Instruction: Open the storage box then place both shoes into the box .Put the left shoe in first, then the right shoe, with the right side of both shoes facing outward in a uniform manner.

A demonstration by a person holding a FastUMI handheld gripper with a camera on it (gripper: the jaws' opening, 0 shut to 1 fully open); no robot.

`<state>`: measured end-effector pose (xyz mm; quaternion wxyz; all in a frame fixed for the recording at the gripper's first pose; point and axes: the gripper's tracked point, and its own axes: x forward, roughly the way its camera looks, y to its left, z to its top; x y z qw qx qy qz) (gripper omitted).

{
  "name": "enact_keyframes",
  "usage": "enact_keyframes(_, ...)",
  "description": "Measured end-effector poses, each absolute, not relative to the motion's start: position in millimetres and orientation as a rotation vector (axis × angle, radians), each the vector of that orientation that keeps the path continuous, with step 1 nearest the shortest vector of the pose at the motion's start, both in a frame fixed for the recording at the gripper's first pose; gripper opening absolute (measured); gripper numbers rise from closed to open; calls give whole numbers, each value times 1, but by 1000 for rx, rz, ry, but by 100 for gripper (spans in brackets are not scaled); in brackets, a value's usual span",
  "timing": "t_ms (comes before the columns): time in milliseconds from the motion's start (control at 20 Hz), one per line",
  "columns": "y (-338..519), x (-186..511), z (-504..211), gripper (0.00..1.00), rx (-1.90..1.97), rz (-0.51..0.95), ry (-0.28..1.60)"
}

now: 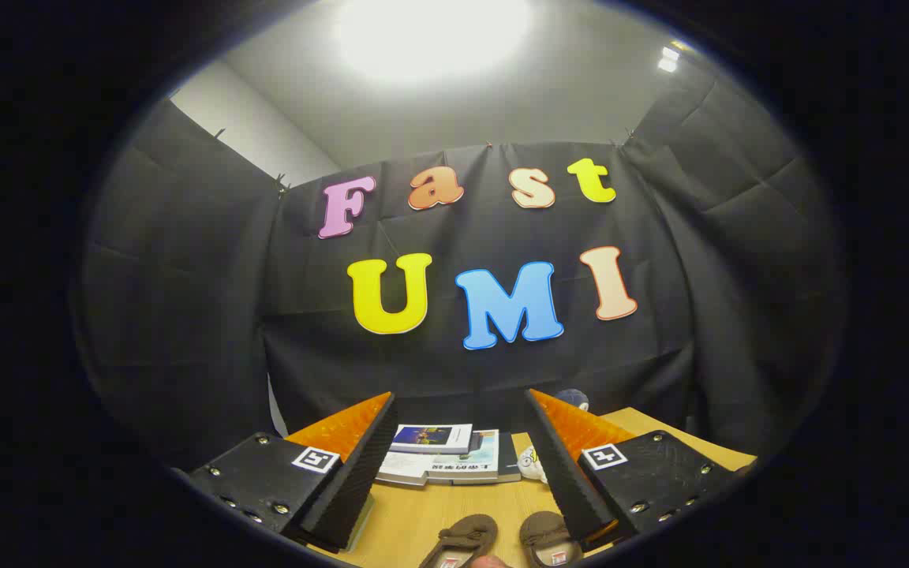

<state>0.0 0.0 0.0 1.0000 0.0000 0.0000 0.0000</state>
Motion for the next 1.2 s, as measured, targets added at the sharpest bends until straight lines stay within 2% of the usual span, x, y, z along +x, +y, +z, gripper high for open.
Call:
enact_keyframes(450,9,7,-1,96,4,85,9)
enact_keyframes(1200,10,13,-13,96,21,106,12)
